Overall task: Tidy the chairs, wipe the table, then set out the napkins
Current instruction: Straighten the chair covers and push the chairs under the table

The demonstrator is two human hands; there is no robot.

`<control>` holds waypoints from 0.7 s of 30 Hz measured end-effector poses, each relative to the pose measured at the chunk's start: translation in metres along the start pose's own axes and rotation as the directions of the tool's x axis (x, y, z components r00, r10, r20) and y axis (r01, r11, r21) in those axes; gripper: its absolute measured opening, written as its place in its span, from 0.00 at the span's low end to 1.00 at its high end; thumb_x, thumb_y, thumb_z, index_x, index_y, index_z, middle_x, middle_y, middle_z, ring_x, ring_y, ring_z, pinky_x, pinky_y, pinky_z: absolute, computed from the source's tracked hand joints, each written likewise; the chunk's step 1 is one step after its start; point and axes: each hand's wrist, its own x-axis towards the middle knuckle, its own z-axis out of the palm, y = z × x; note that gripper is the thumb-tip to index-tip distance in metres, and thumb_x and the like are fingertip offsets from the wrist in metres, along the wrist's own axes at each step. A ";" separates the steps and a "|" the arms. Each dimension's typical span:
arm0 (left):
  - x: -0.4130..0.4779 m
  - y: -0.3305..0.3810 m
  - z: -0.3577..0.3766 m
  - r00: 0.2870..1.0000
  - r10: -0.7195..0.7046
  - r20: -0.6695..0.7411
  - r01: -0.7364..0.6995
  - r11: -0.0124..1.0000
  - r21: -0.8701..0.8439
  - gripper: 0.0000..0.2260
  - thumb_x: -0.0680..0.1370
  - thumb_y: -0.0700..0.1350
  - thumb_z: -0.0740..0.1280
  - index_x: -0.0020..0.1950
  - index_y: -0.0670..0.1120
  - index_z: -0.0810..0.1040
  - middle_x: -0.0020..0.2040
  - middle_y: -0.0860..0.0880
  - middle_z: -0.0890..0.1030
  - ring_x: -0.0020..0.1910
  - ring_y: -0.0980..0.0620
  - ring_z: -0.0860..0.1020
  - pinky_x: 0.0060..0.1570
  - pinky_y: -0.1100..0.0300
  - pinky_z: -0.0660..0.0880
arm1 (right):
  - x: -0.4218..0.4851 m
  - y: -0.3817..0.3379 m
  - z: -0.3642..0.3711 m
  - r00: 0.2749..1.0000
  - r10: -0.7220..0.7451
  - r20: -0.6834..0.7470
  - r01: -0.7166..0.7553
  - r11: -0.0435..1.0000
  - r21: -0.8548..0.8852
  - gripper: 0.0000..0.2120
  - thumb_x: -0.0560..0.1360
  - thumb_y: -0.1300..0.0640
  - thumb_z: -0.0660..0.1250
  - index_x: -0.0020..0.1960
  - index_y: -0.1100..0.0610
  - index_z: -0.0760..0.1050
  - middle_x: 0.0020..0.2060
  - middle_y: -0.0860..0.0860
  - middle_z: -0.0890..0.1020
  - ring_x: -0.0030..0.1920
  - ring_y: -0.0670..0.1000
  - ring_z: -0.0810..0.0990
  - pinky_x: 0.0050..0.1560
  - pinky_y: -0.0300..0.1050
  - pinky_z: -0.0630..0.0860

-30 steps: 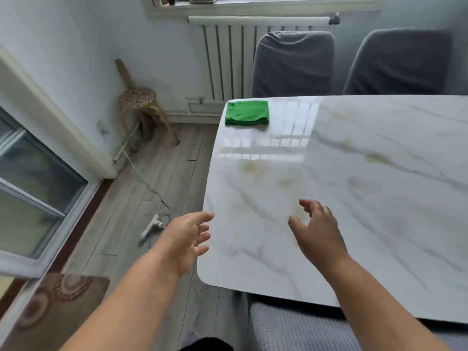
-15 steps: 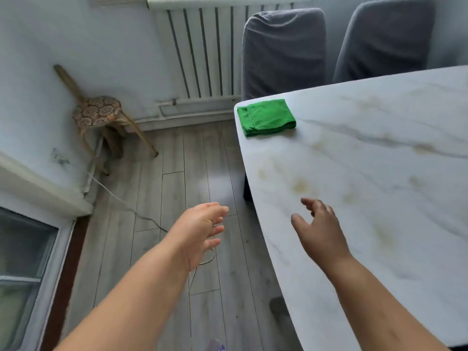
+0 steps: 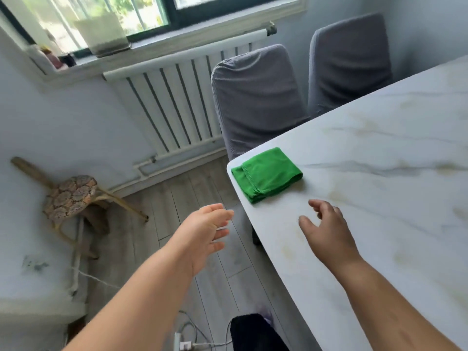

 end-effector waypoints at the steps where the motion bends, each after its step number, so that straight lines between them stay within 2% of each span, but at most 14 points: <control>1: 0.013 0.016 -0.003 1.000 0.002 -0.001 -0.002 1.000 0.013 0.19 0.74 0.46 0.70 0.64 0.49 0.74 0.55 0.45 0.79 0.54 0.46 0.79 0.50 0.53 0.74 | 0.015 -0.011 0.006 1.000 0.001 0.001 -0.001 1.000 0.008 0.22 0.75 0.53 0.64 0.69 0.54 0.69 0.64 0.54 0.72 0.65 0.55 0.71 0.64 0.53 0.70; 7: 0.084 0.090 -0.023 1.000 0.002 -0.005 -0.002 0.999 0.033 0.18 0.74 0.46 0.70 0.63 0.48 0.75 0.57 0.44 0.78 0.55 0.46 0.78 0.55 0.51 0.74 | 0.097 -0.070 0.027 0.999 0.006 0.035 -0.006 1.000 0.027 0.23 0.76 0.53 0.65 0.69 0.55 0.69 0.62 0.54 0.72 0.63 0.54 0.73 0.64 0.53 0.70; 10: 0.119 0.118 -0.032 0.999 -0.034 0.001 0.034 0.999 0.019 0.08 0.75 0.45 0.69 0.53 0.46 0.78 0.58 0.42 0.78 0.57 0.44 0.78 0.57 0.49 0.74 | 0.131 -0.092 0.033 1.000 0.015 0.020 -0.015 0.999 0.029 0.22 0.76 0.54 0.65 0.69 0.55 0.69 0.62 0.53 0.73 0.62 0.53 0.73 0.64 0.52 0.70; 12: 0.142 0.139 -0.036 0.999 -0.036 0.018 0.035 0.999 0.037 0.06 0.75 0.46 0.69 0.50 0.46 0.78 0.57 0.42 0.79 0.56 0.45 0.78 0.56 0.49 0.74 | 0.152 -0.105 0.037 1.000 0.028 -0.004 -0.028 0.999 0.044 0.21 0.76 0.55 0.66 0.68 0.56 0.70 0.60 0.53 0.74 0.61 0.52 0.74 0.63 0.50 0.71; 14: 0.172 0.161 -0.040 0.999 -0.024 0.033 0.022 0.998 0.062 0.07 0.75 0.46 0.69 0.52 0.47 0.79 0.57 0.43 0.79 0.55 0.45 0.78 0.57 0.49 0.74 | 0.177 -0.119 0.045 0.999 0.039 -0.033 -0.037 0.998 0.052 0.21 0.76 0.56 0.66 0.67 0.56 0.70 0.59 0.53 0.75 0.59 0.52 0.74 0.62 0.49 0.71; 18: 0.240 0.212 -0.046 0.993 0.010 0.118 -0.021 0.995 0.092 0.18 0.74 0.45 0.71 0.63 0.49 0.75 0.58 0.49 0.79 0.56 0.46 0.78 0.53 0.51 0.75 | 0.228 -0.150 0.070 0.994 0.076 -0.072 -0.070 0.994 0.089 0.20 0.76 0.57 0.65 0.67 0.55 0.70 0.58 0.52 0.74 0.57 0.51 0.75 0.58 0.45 0.70; 21: 0.297 0.252 -0.050 0.977 0.026 0.213 -0.059 0.987 0.148 0.20 0.74 0.46 0.71 0.65 0.51 0.74 0.59 0.50 0.78 0.57 0.47 0.77 0.57 0.50 0.74 | 0.273 -0.175 0.090 0.986 0.116 -0.122 -0.101 0.987 0.124 0.19 0.76 0.57 0.66 0.66 0.54 0.71 0.57 0.51 0.74 0.55 0.49 0.75 0.54 0.43 0.70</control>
